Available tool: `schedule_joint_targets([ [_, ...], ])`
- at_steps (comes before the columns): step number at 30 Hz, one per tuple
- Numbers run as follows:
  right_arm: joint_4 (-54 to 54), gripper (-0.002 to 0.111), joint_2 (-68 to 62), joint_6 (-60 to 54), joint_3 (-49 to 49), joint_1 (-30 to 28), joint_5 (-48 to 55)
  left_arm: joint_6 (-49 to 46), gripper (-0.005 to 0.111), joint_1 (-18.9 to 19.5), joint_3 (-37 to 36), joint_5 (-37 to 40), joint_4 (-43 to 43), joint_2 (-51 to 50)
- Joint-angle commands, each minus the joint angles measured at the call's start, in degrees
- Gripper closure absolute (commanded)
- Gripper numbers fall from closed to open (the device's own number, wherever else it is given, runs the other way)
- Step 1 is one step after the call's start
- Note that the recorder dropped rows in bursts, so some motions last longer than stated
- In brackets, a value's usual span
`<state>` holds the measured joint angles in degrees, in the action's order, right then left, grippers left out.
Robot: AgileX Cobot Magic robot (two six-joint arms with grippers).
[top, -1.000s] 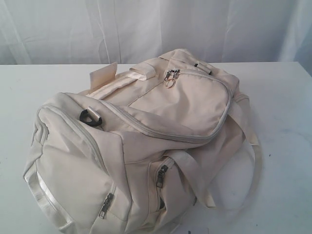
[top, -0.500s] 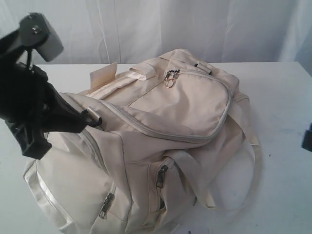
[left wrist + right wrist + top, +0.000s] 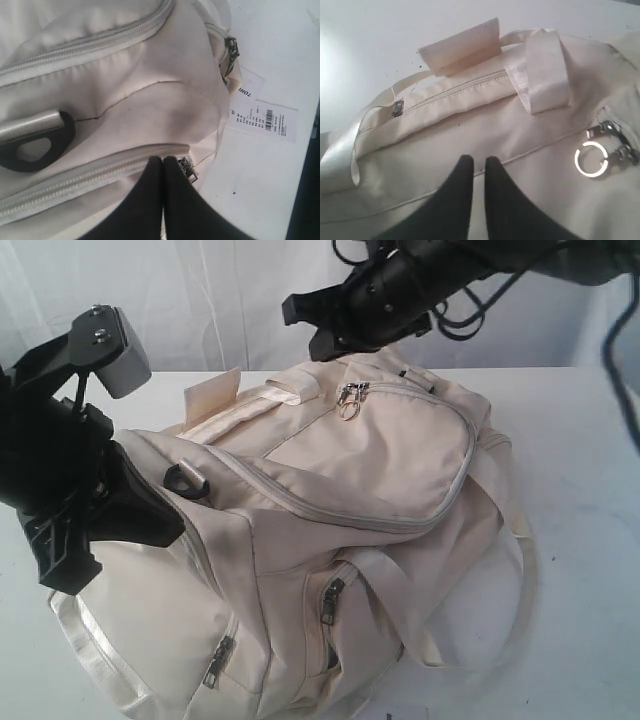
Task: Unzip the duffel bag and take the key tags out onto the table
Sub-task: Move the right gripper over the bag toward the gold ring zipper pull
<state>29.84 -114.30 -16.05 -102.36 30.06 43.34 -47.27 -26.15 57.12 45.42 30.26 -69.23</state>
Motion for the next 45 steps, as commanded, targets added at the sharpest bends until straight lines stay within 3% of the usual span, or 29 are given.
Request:
schedule_joint_targets([
  [1, -1.79, 0.074, -8.19, 4.93, -6.45, -0.44, 3.49, -0.09, 0.107, -0.55, 0.30, 1.52, 1.21, 0.25],
  [3, -4.22, 0.063, -9.56, 6.80, -6.86, -0.71, 4.29, -0.09, 0.107, -0.55, 0.30, 1.52, 1.21, 0.25],
  [6, -7.80, 0.058, -10.64, 9.70, -6.86, -1.12, 5.18, -0.09, 0.107, -0.55, 0.30, 1.52, 1.21, 0.25],
  [11, -15.03, 0.058, -10.75, 16.70, -6.86, -2.07, 3.89, -0.09, 0.107, -0.55, 0.30, 1.52, 1.21, 0.25],
  [35, -14.94, 0.058, -18.39, 22.92, -6.86, -2.19, -7.55, -0.09, 0.107, -0.55, 0.30, 2.14, 1.38, 0.25],
  [41, -11.69, 0.060, -20.09, 24.01, -6.86, -2.19, -7.57, -0.09, 0.107, -0.55, 0.30, 2.14, 1.38, 0.25],
  [45, -11.48, 0.077, -20.14, 24.01, -6.86, -2.19, -7.52, -0.09, 0.107, -0.55, 0.30, 2.14, 1.38, 0.25],
])
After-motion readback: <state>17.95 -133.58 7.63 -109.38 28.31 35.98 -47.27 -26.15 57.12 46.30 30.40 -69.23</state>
